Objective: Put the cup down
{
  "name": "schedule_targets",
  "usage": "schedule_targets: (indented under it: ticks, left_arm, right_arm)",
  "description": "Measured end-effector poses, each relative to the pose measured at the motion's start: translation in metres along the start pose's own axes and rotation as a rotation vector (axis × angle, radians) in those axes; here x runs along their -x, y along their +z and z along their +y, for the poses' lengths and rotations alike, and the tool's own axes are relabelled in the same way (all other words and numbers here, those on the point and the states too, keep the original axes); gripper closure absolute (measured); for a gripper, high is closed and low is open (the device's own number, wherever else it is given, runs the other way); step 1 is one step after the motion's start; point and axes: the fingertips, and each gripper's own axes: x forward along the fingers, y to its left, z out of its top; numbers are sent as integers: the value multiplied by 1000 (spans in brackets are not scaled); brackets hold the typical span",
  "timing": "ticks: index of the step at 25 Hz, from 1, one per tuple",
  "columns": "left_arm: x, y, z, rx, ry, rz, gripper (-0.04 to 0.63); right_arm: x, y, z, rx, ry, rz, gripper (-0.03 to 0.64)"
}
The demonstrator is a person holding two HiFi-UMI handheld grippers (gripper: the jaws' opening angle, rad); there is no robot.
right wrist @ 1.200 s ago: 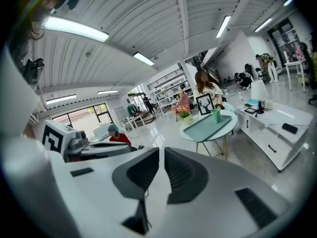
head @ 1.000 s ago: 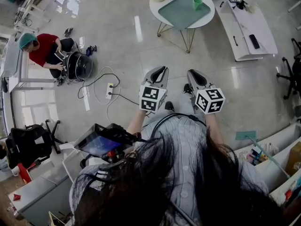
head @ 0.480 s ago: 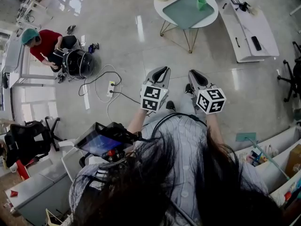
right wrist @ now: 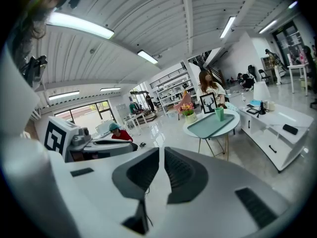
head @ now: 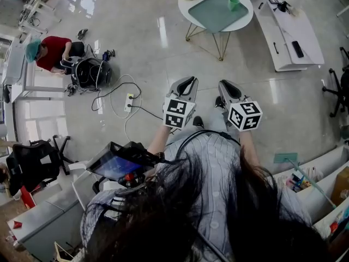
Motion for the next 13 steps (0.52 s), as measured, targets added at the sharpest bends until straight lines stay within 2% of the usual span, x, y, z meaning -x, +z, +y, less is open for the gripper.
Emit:
schedule_targets:
  ticks: [13]
  left_arm:
    - [-2, -1, -4, 0, -4, 9, 555]
  right_arm:
    - [2, -2, -3, 0, 0, 13, 566]
